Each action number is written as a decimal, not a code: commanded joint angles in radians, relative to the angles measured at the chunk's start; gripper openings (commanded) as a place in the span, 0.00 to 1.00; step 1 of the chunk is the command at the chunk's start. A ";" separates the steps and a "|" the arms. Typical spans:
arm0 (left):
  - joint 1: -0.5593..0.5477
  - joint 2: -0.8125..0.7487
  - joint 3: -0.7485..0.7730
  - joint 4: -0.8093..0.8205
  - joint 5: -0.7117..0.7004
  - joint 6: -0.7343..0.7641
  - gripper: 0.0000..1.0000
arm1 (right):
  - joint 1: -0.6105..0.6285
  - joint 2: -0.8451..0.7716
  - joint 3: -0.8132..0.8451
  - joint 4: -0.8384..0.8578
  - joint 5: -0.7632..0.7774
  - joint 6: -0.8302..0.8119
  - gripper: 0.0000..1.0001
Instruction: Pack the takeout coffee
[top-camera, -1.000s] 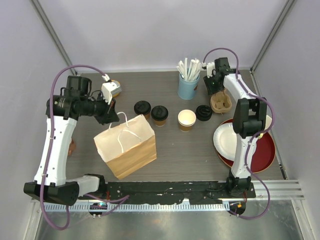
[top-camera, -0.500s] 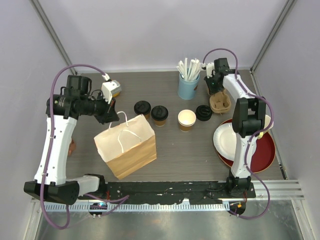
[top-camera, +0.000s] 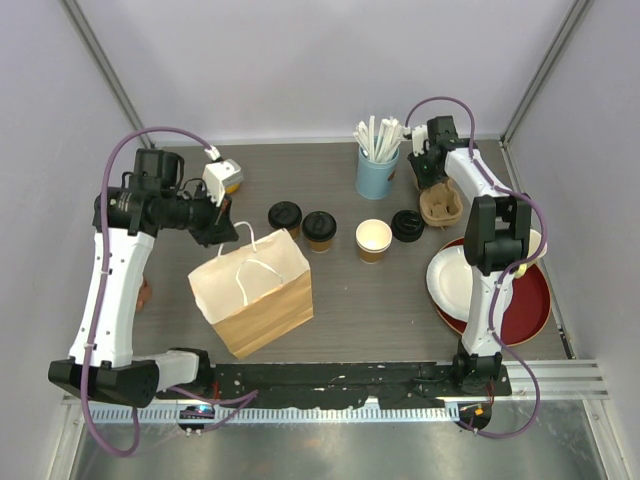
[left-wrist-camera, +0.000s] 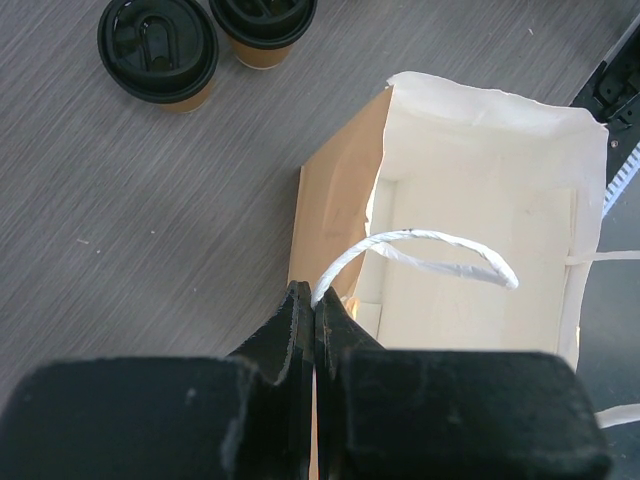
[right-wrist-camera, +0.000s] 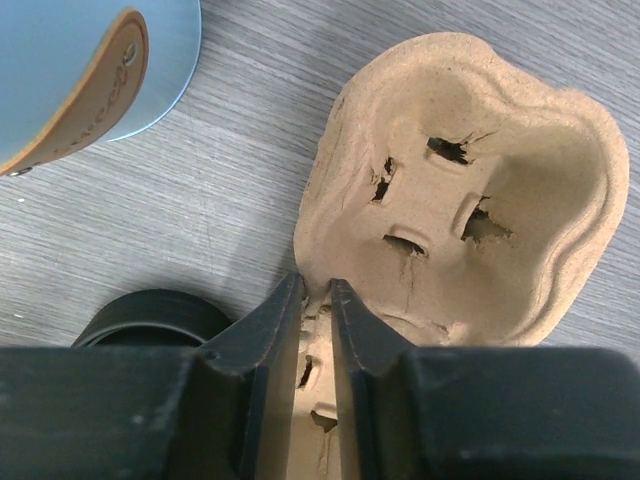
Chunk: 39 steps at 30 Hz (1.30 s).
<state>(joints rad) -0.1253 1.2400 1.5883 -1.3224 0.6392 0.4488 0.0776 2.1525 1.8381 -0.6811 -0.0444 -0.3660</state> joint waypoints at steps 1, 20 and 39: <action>-0.004 0.003 0.041 0.009 0.005 0.002 0.00 | 0.002 -0.060 0.018 0.000 0.032 0.021 0.28; -0.005 0.007 0.056 0.003 0.007 0.007 0.00 | 0.002 -0.103 0.023 -0.015 0.086 0.032 0.14; -0.004 0.013 0.064 0.020 0.014 -0.007 0.00 | 0.002 -0.140 0.055 -0.037 0.123 0.087 0.01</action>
<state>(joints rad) -0.1253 1.2480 1.6089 -1.3231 0.6369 0.4492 0.0784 2.1006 1.8385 -0.7097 0.0429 -0.3222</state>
